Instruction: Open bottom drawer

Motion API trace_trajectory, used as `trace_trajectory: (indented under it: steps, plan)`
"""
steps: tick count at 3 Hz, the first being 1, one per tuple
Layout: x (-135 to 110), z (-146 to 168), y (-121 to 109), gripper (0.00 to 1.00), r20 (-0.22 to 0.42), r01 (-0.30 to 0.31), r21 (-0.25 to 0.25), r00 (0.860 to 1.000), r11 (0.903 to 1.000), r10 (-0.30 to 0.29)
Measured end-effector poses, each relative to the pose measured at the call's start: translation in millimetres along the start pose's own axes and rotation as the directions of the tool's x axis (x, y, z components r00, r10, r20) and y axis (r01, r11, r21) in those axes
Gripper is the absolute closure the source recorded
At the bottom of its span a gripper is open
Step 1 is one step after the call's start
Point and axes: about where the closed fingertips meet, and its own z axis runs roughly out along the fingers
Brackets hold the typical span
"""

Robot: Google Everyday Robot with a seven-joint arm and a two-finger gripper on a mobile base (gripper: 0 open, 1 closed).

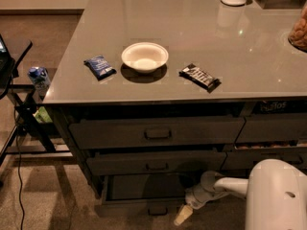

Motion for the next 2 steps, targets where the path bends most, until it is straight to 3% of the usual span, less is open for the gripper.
trace_trajectory:
  steps: [2]
  plan:
    - [29.4,3.5,9.9,0.0,-0.09,-0.036,-0.033,0.995,0.9988,0.033]
